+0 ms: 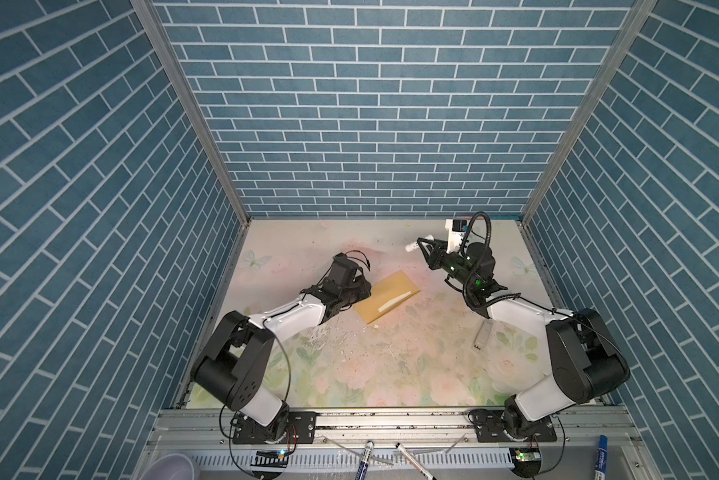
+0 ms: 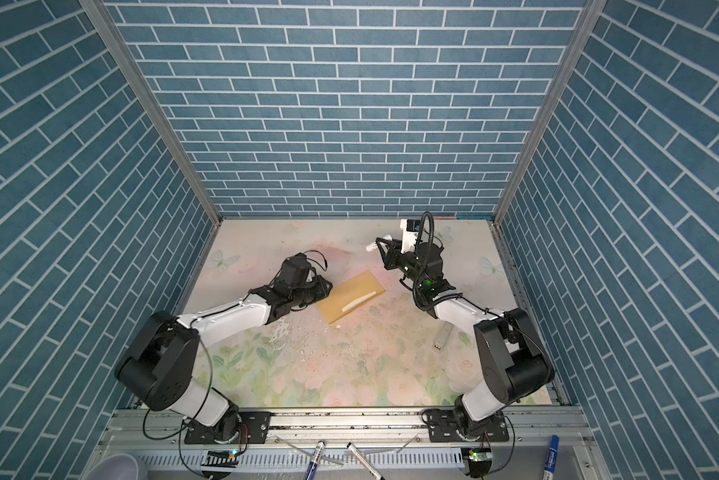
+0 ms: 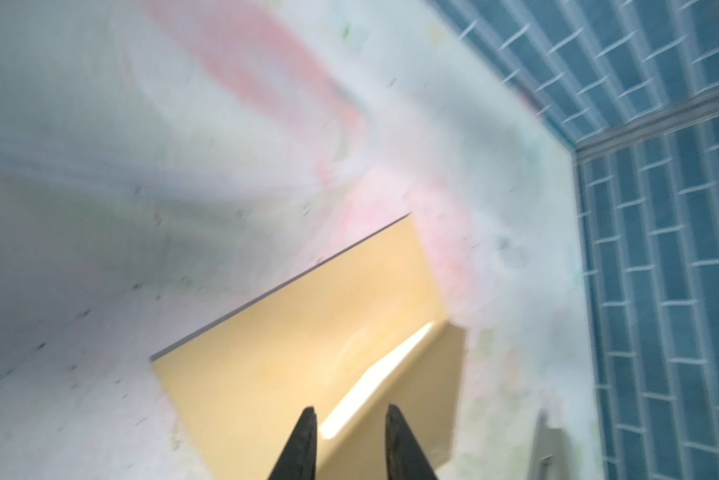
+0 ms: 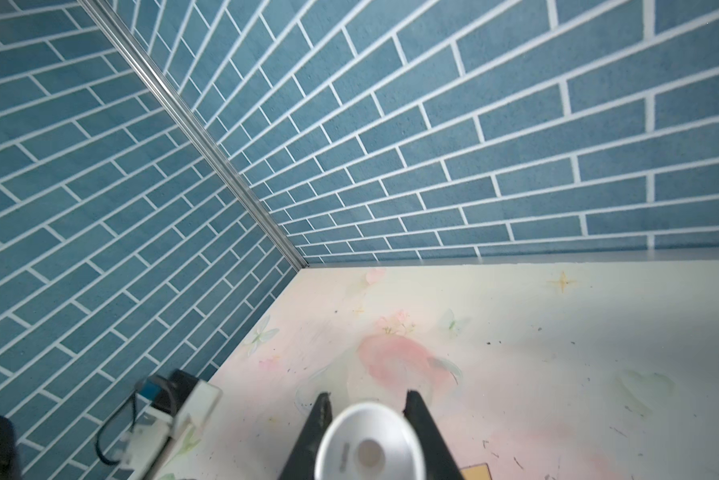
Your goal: Place the letter into the envelope and seal it
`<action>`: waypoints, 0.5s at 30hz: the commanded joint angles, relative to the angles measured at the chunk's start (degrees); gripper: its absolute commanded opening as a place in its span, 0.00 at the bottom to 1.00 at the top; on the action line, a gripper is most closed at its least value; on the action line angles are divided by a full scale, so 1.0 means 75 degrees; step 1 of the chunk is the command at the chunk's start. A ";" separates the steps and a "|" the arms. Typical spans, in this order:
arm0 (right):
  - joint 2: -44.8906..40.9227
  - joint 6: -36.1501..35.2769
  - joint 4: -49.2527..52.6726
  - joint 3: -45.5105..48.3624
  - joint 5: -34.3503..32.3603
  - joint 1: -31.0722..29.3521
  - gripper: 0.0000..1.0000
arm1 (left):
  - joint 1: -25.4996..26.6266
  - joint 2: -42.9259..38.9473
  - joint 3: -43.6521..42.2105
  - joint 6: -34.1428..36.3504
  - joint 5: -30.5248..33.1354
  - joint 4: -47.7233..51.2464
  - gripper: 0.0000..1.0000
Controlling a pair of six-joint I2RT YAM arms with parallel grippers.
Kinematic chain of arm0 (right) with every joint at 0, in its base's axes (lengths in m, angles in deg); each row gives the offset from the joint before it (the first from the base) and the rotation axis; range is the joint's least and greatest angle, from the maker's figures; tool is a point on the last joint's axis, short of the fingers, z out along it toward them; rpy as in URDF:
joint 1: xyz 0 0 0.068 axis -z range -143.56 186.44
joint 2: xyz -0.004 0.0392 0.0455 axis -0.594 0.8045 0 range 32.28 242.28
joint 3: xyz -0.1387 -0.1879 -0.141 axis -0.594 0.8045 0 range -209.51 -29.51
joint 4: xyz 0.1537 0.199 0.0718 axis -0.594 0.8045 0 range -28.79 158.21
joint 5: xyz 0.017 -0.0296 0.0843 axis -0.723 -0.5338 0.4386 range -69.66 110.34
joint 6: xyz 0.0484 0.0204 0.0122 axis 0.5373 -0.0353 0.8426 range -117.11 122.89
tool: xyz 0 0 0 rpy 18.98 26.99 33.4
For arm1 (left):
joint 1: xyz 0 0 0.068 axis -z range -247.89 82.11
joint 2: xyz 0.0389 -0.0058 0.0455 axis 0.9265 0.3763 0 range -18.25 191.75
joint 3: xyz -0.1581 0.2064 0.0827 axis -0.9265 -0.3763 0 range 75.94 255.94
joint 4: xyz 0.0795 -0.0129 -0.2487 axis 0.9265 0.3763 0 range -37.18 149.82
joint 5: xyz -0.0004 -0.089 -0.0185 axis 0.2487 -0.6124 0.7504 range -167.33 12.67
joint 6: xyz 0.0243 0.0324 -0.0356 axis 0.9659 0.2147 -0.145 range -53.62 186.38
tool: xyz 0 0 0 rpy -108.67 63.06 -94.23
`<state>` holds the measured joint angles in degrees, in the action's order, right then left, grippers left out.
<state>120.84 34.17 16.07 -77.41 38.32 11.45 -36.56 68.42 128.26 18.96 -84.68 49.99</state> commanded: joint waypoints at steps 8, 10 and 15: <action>-0.0349 0.0105 -0.2139 0.0269 0.0091 -0.0070 0.00 | -0.0045 -0.1513 0.0408 -0.1988 -0.0411 -0.0803 0.82; -0.0324 -0.0064 -0.2482 0.0310 -0.0042 -0.0166 0.00 | -0.0045 -0.1655 0.0371 -0.2822 -0.0446 -0.1208 0.89; -0.0236 -0.0734 -0.3180 0.0318 -0.0408 -0.0508 0.00 | -0.0052 -0.1673 0.0623 -0.4814 -0.0660 -0.1531 0.96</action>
<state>119.50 32.40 -0.26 -76.36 37.07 9.02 -36.76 56.00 131.84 -5.67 -87.81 41.71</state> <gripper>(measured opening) 0.262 0.963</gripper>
